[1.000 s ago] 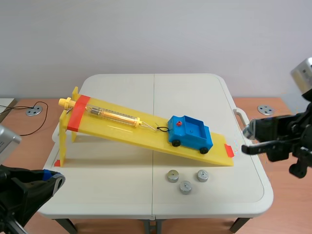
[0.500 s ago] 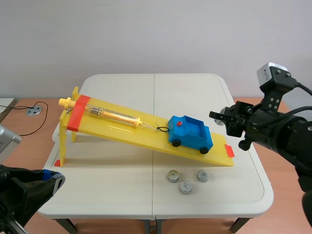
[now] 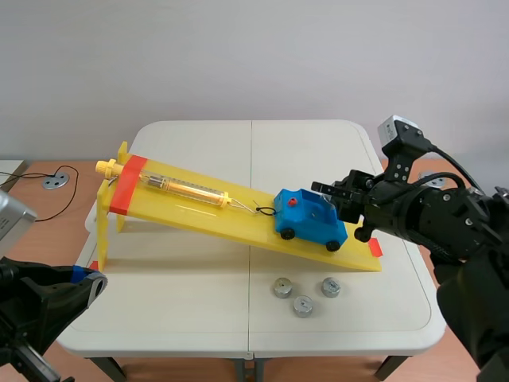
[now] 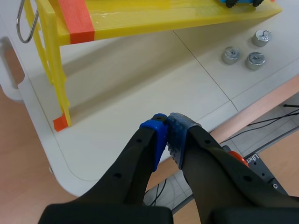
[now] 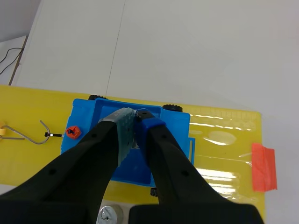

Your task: Place the four metal weights on the blue cart on the ramp.

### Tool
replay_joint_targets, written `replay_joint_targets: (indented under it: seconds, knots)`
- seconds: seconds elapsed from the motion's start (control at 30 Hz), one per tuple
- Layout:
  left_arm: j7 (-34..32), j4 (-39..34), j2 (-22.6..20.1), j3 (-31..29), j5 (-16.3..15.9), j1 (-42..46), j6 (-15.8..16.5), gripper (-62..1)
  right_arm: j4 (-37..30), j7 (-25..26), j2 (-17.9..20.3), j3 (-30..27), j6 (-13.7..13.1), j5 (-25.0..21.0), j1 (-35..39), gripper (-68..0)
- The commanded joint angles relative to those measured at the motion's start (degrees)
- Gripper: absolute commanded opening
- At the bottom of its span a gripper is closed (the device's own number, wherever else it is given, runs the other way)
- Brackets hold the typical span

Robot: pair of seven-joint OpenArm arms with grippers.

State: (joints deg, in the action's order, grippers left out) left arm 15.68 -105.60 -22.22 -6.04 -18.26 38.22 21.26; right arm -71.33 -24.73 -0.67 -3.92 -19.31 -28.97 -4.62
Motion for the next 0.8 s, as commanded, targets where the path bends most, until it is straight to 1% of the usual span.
replay_joint_targets:
  seconds: [0.0, 0.33, 0.37, 0.53, 0.63, 0.7, 0.77]
  knots:
    - [-5.1, -3.8, 0.6, -0.7, -3.0, -0.8, 1.4, -57.3, -4.4, 7.5, -0.7, 1.0, -3.3, -3.7, -6.8, -66.9]
    - [-5.1, -3.8, 0.6, -0.7, -3.0, -0.8, 1.4, -57.3, -0.7, 9.5, -1.0, 1.0, -3.2, -1.9, -8.6, -66.8]
    - [-5.1, -3.8, 0.6, -0.7, -3.0, -0.8, 1.4, -57.3, -0.6, 9.7, -1.0, 1.0, -3.2, -1.9, -8.6, -65.8]
    - [-5.1, -3.8, 0.6, -0.7, -3.0, -0.8, 1.4, -57.3, -0.6, 10.8, -0.9, 0.9, -3.0, -1.2, -8.6, -56.6]
    - [-5.1, -3.8, 0.6, -0.7, -3.0, -0.8, 1.4, -57.3, -0.6, 11.2, -0.9, 0.2, -3.1, -1.2, -8.6, -46.5]
    - [-5.1, -3.8, 0.6, -0.7, -3.0, -0.8, 1.4, -57.3, -1.1, 11.0, -0.9, -1.0, -4.1, -1.2, -8.5, -41.3]
    - [-5.1, -3.8, 0.6, -0.7, -3.0, -0.8, 1.4, -57.3, -2.6, 9.6, -0.7, -2.8, -6.0, -1.3, -8.3, -39.8]
